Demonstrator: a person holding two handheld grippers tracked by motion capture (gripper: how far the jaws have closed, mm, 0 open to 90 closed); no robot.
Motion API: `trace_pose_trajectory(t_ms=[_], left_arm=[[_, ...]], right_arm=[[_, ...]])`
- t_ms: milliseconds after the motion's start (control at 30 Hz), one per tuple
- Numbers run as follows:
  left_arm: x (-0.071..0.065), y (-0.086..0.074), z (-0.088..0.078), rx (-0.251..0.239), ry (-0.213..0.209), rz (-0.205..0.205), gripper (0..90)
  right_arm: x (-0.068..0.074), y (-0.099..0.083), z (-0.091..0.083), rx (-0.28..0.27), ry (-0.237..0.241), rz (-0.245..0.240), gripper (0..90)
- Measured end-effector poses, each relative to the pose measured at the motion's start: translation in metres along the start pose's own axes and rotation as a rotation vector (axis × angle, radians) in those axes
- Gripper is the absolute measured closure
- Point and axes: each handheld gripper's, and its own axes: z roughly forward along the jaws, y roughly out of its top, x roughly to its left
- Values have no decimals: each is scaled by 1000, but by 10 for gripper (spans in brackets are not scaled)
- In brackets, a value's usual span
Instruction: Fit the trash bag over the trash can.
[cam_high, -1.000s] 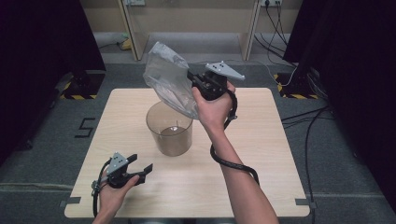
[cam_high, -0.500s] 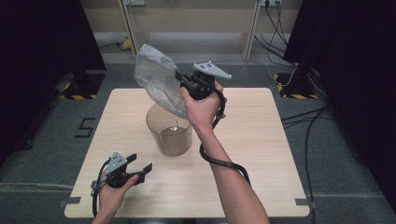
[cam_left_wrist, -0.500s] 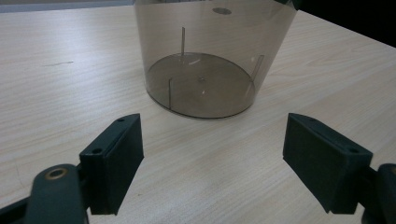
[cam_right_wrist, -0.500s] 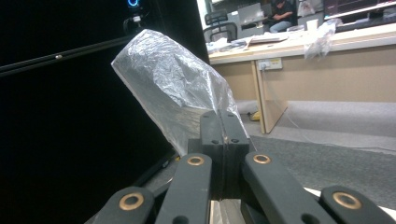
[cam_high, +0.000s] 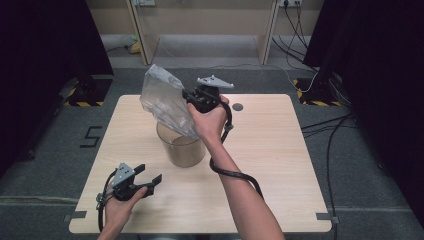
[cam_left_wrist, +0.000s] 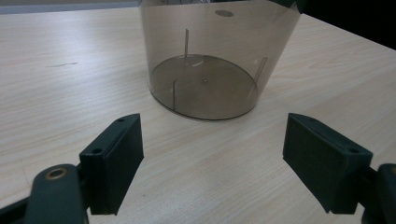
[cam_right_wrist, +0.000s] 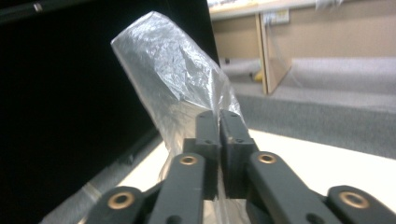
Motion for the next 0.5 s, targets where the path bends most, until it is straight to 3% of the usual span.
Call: trace_pose_trajectory(t_ms=[133, 233, 433, 500], left_arm=[[2, 1, -1, -5, 1, -8, 195], [7, 7, -4, -32, -9, -39, 195], [30, 55, -8, -153, 3, -121, 173], [38, 74, -5, -169, -20, -156, 151]], right_arm=[[-5, -6, -1, 43, -15, -15, 828], [-9, -6, -3, 67, -24, -13, 814], [-14, -8, -8, 104, -27, -30, 864], [-15, -10, -8, 109, -22, -34, 878]])
